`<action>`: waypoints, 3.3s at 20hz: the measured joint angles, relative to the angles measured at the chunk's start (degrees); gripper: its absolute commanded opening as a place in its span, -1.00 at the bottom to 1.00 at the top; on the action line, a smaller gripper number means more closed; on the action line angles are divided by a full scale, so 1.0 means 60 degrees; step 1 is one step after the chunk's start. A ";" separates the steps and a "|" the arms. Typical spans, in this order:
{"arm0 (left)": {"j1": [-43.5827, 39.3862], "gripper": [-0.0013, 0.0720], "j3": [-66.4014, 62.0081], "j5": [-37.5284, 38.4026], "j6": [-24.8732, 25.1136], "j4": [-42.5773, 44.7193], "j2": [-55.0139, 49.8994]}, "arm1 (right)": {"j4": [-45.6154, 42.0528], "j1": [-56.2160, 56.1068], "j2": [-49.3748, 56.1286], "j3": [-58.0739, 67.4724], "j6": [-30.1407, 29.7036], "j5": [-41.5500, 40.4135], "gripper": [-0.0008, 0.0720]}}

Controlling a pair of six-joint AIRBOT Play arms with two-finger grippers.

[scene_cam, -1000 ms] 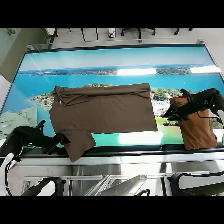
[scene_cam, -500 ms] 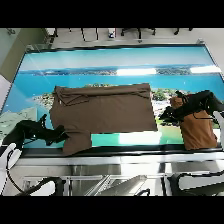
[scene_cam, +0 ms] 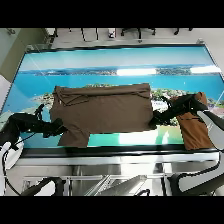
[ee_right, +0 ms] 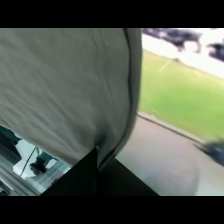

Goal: Fold the shirts.

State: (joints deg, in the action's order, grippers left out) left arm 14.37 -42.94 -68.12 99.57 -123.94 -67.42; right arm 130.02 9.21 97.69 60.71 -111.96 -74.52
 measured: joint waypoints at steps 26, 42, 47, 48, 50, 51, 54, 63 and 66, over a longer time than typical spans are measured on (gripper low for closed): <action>-0.0780 -0.90 -0.4583 0.0138 -0.1224 0.3013 -0.1497 | -0.1202 -0.0699 -0.2025 0.0969 0.1960 0.3180 -0.94; -0.2095 0.60 -0.9861 0.0175 -0.1162 0.2900 -0.6910 | -0.1632 -0.1118 -0.0098 0.2517 0.1869 0.3676 0.48; -0.2335 0.61 -1.1162 -0.0590 -0.1162 0.2874 -0.7031 | -0.1603 -0.0273 0.0776 0.3661 0.1563 0.1716 0.49; -0.2342 0.60 -1.1449 -0.0831 -0.1162 0.2878 -0.7042 | -0.1406 -0.0131 0.0991 0.3803 0.1366 0.1424 0.49; -0.2324 0.60 -1.1989 -0.1351 -0.1169 0.2874 -0.7042 | -0.1016 0.0022 0.1333 0.3971 0.1020 0.1078 0.46; -0.2310 0.60 -1.2189 -0.1636 -0.1209 0.2871 -0.7012 | -0.0852 0.0066 0.1490 0.4029 0.0892 0.1005 0.41; -0.2273 0.37 -1.2105 -0.1938 -0.1304 0.2320 -0.6590 | -0.0229 0.0120 0.1858 0.4131 0.0510 0.0896 0.09; -0.3891 -0.90 -1.1125 -0.1413 -0.1348 0.0816 -0.6047 | 0.0270 -0.0131 0.1927 0.4390 -0.0244 0.0714 -0.94; -0.5191 -0.91 -1.1081 -0.0936 -0.1355 0.0867 -0.6768 | 0.0361 0.0047 0.0925 0.4794 -0.0280 0.0124 -0.94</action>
State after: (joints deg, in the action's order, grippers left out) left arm -16.78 -109.43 -73.73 91.44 -118.74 -108.03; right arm 132.18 9.50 103.24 89.47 -113.65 -73.78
